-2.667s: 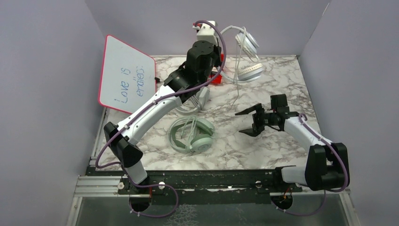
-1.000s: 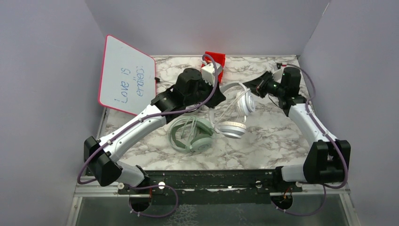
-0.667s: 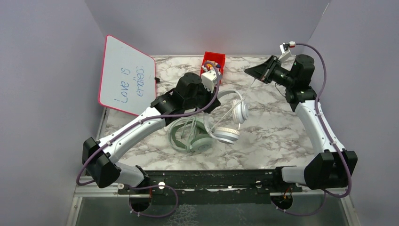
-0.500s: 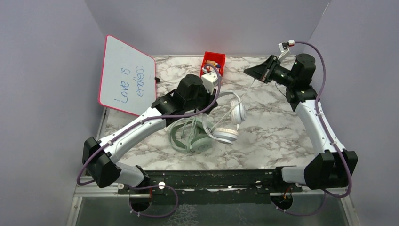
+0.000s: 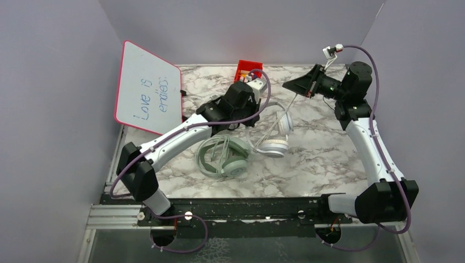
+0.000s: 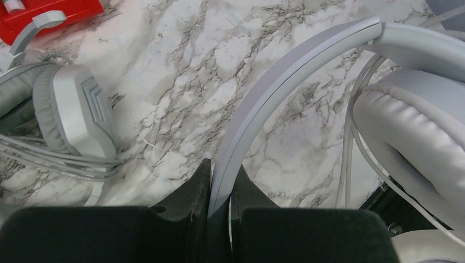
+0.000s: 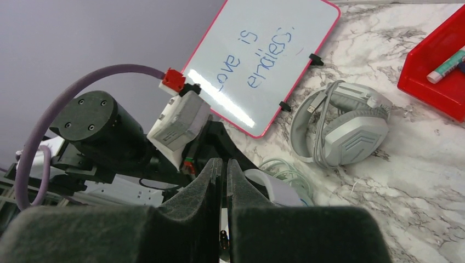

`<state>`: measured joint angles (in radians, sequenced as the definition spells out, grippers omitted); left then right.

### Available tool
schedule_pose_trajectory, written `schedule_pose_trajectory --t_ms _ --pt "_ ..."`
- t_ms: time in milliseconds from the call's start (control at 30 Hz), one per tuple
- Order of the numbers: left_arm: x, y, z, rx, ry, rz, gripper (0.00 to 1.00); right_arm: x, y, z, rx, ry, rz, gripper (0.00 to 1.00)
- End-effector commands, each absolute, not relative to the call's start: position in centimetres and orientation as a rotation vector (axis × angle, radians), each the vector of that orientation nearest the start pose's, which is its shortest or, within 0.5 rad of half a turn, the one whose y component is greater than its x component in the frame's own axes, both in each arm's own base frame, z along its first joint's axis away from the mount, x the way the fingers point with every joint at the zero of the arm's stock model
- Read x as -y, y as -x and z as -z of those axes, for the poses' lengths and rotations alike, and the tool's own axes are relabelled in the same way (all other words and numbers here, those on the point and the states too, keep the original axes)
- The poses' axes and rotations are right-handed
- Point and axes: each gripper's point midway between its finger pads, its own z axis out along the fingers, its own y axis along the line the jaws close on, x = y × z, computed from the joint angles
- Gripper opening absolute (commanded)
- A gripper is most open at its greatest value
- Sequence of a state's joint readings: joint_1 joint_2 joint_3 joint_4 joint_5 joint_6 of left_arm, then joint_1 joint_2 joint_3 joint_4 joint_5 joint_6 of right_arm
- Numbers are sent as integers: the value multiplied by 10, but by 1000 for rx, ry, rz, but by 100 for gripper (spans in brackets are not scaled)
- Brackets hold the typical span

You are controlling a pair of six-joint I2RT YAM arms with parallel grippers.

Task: Wrap the headphones
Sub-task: Wrap the headphones cable around the headphones.

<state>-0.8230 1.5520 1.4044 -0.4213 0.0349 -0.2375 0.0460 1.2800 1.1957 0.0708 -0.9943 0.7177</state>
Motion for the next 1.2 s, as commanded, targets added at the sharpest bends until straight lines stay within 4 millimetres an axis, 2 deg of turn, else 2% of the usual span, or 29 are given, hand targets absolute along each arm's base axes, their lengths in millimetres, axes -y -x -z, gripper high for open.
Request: schedule_pose_trajectory --t_ms 0,133,267,533,800,1000,1167 --pt "358 -303 -224 -2192 -613 633 0 -181 -322 -383 -1701 310 -1352 1" --pt "367 -307 -220 -2202 -579 617 0 -182 -330 -365 -1790 202 -1365 1" --pt "372 -315 -225 -2193 -546 602 0 -183 -331 -350 -1842 146 -1350 1" --pt "381 -321 -242 -2160 -509 624 0 -190 -326 -329 -1887 132 -1368 4" --pt "386 -323 -263 -2122 -472 672 0 -190 -320 -320 -1901 133 -1358 11" --pt "391 -321 -270 -2114 -479 711 0 -189 -324 -321 -1905 133 -1335 12" --pt "393 -320 -274 -2108 -479 726 0 -191 -327 -322 -1908 132 -1331 17"
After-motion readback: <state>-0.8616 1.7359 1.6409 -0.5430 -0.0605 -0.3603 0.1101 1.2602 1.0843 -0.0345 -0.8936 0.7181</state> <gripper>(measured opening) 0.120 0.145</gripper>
